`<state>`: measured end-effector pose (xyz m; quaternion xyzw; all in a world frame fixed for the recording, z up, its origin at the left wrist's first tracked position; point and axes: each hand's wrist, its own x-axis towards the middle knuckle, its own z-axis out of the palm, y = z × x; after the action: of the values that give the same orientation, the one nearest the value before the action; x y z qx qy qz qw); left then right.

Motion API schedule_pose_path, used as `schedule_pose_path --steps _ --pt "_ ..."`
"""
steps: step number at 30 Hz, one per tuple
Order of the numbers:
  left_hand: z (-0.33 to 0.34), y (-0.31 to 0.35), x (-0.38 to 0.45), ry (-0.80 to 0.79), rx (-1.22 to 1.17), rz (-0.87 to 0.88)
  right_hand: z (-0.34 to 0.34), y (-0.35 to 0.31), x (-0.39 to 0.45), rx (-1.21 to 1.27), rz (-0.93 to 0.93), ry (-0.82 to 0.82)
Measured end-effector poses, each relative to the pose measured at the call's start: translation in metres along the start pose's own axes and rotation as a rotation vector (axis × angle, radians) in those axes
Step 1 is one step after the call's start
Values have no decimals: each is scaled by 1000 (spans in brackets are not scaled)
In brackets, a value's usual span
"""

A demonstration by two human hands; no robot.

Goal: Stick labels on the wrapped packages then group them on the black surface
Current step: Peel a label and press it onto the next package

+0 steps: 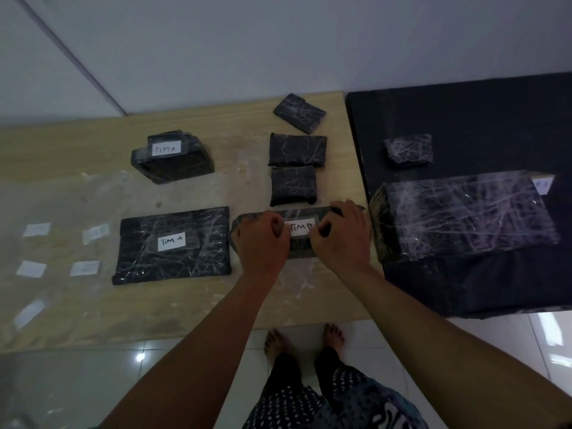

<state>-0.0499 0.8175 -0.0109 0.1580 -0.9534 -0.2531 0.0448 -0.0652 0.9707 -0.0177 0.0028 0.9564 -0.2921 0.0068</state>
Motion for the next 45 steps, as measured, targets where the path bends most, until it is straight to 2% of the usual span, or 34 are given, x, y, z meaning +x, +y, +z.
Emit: schedule_pose_path --steps 4,7,14,25,34,38,41,45 --pt "6 -6 -1 47 -2 23 3 0 1 -12 -3 76" --pt "8 -5 0 92 -13 20 8 0 2 -83 2 46" --pt "18 -5 9 63 15 -34 19 -8 9 -134 60 1" --pt "25 -28 11 135 24 100 29 -2 8 -141 44 88" --pt "23 -39 15 95 -12 150 26 2 9 -129 20 129" --pt "15 -31 12 28 -64 59 19 -2 9 -68 71 91" --pt "18 -29 6 7 78 49 18 0 5 -170 38 -6" --pt "22 -29 2 14 193 62 22 2 4 -240 8 -8"
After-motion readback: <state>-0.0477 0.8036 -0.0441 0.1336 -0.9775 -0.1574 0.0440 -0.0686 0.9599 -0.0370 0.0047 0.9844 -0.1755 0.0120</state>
